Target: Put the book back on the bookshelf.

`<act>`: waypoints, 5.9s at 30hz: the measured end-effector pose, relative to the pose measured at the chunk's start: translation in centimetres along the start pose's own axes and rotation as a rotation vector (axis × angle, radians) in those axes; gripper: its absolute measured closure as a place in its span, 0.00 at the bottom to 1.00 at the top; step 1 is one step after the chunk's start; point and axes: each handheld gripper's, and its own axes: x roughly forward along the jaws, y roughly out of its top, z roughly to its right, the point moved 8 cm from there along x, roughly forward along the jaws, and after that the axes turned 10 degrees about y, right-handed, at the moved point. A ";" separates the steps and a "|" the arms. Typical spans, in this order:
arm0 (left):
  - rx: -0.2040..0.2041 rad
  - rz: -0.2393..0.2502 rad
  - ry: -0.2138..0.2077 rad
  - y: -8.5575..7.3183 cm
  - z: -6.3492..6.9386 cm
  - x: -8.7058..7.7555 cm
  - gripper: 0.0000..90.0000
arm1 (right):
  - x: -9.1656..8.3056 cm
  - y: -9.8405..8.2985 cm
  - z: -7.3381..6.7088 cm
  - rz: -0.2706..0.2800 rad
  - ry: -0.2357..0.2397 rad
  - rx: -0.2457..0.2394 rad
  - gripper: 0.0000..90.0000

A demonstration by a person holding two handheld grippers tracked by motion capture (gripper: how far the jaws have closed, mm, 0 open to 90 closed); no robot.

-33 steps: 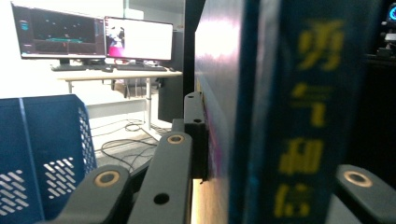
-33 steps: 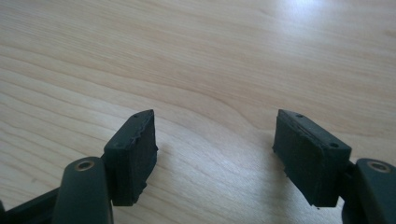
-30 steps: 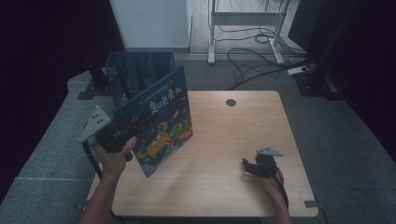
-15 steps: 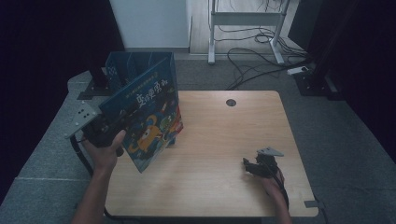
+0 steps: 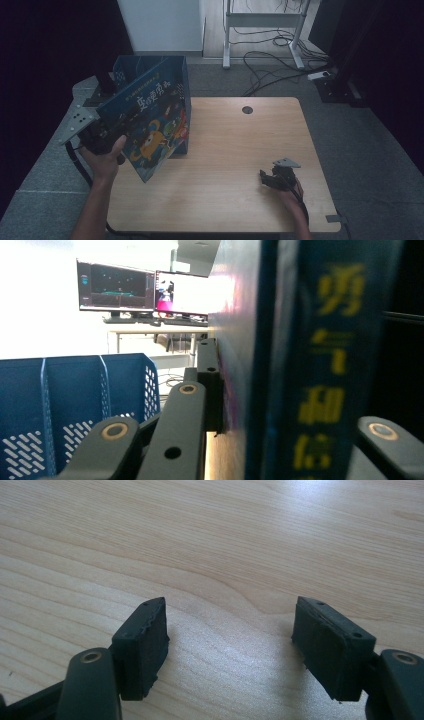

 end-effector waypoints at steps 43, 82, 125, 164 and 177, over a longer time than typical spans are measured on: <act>-0.022 0.002 0.149 -0.7 -2.4 4.5 0.91 | -0.2 0.1 0.3 0.025 0.035 0.046 0.33; 0.026 0.006 0.252 -0.2 -3.3 9.4 0.91 | -0.2 0.1 0.4 0.033 0.050 0.062 0.33; 0.026 0.016 0.380 -2.8 -4.4 16.1 0.91 | -0.2 0.1 0.3 0.026 0.033 0.046 0.33; 0.014 0.030 0.398 -5.2 -4.0 19.0 0.91 | -0.1 0.1 0.3 0.020 0.024 0.035 0.33; 0.043 -0.062 0.380 -9.1 -3.5 19.6 0.90 | -0.1 0.1 0.2 0.019 0.021 0.030 0.33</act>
